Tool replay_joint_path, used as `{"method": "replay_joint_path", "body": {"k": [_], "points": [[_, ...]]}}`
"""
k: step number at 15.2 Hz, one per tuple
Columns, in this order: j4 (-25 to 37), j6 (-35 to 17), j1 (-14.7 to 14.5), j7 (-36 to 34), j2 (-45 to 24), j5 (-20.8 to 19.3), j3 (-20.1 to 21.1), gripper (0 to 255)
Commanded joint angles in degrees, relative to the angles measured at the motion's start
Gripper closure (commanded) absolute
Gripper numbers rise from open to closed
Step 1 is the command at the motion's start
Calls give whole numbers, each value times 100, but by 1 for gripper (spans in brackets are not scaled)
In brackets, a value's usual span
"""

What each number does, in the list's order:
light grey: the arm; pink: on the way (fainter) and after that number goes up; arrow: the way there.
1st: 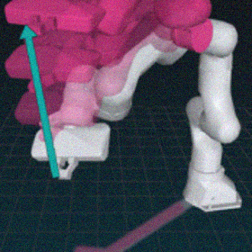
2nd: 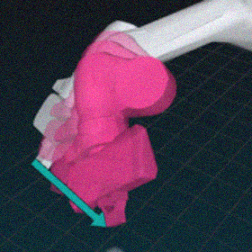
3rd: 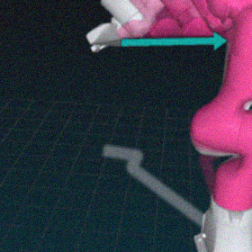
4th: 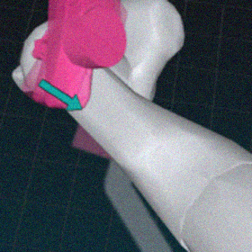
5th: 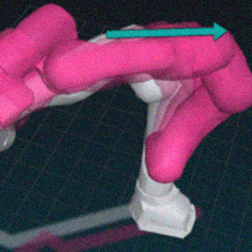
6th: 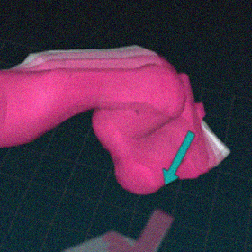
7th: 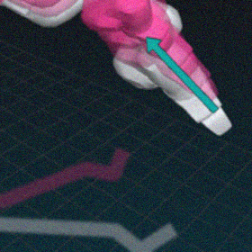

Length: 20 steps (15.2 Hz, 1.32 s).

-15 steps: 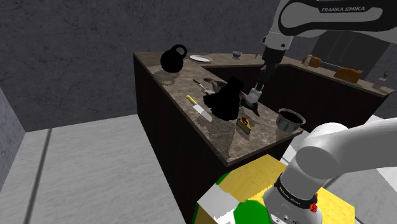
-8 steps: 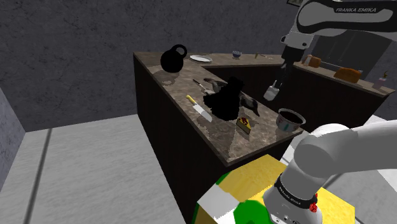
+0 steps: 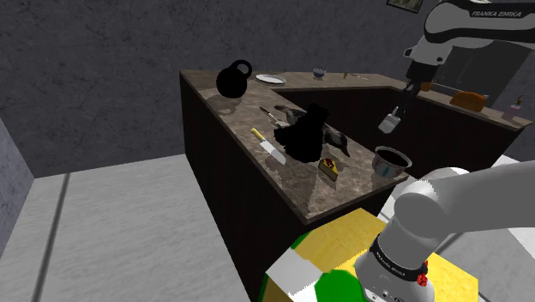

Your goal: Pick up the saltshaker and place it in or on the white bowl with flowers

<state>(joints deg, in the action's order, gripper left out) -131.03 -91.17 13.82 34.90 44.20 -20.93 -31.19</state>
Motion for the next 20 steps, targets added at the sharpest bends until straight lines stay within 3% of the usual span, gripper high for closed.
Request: {"method": "replay_joint_path", "body": {"k": [1, 5, 20], "points": [[274, 9, 8, 343, -173, -133, -317, 255], [785, 48, -23, 929, -465, -303, -870, 255], [-342, -1016, 84, 815, -369, -620, -1255, 255]]}}
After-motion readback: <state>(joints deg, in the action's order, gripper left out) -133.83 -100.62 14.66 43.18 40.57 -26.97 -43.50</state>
